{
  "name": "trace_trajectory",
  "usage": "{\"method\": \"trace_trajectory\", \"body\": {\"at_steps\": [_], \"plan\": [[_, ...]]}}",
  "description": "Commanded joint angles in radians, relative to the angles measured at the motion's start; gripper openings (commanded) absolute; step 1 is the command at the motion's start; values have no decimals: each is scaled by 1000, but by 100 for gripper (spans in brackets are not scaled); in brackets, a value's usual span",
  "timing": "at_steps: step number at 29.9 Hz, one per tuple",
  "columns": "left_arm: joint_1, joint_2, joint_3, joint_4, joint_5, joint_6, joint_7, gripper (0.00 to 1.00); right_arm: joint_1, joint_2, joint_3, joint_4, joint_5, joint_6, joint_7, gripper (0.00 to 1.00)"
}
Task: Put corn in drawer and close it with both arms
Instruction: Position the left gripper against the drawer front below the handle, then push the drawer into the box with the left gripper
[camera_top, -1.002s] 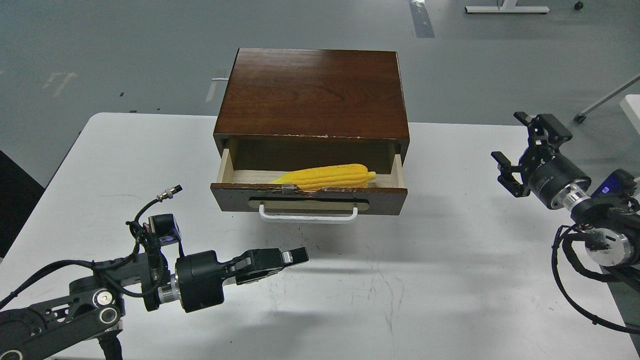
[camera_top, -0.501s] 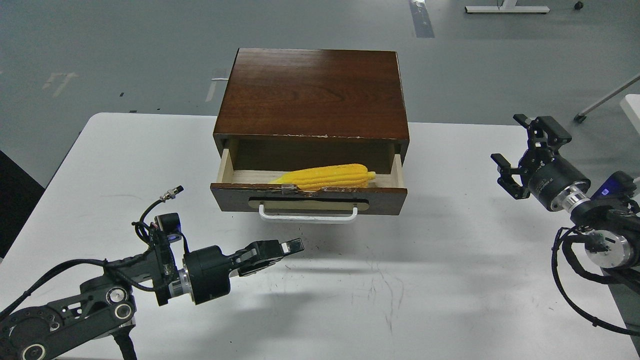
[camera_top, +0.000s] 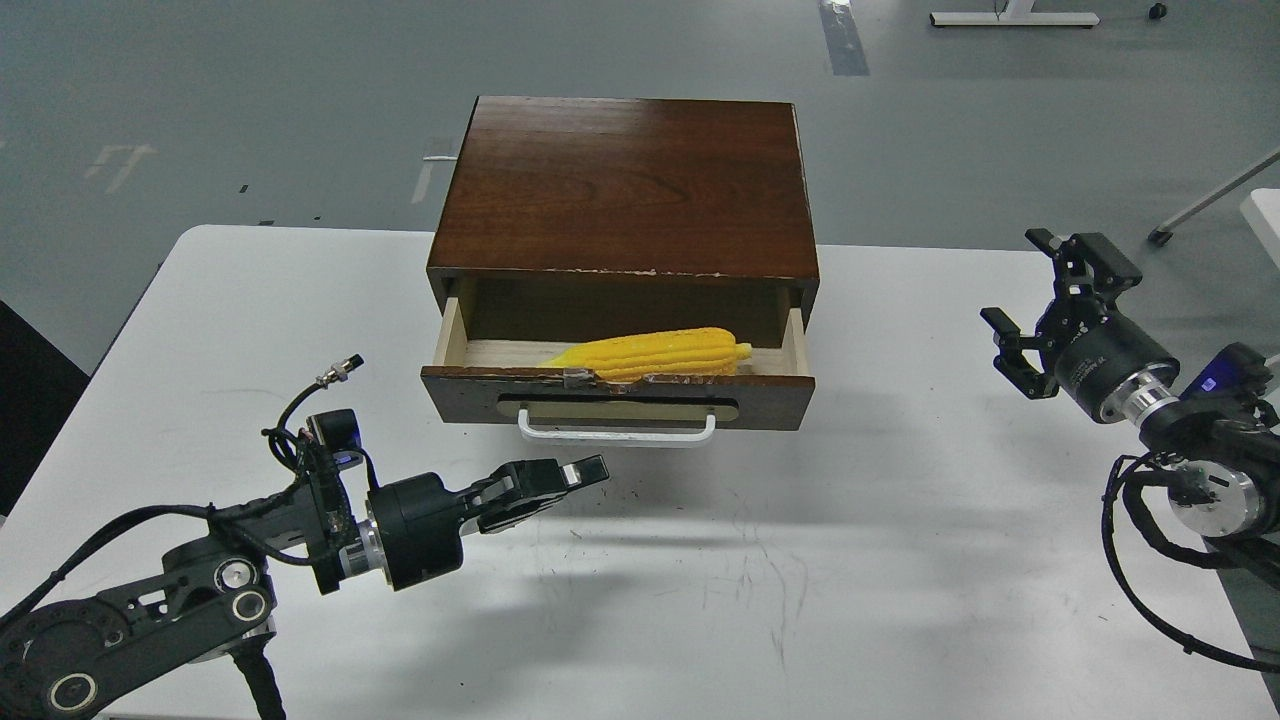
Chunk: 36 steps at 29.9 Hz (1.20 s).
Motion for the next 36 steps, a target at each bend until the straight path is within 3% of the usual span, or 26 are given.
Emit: {"method": "trace_trajectory", "body": {"at_steps": [1,19,36], "plan": [[-3,-7,-2,12,1,2,0,0,-1,-1,0,1,-1,0,0,97],[-32,-32,-35,62,-22,0,0,0,-7,-1,5,2,-1,-2,0,97],[-99,-114,-41,206,-31,-2,0,0,-17,-2,6,4,0,-3,0,97]]}}
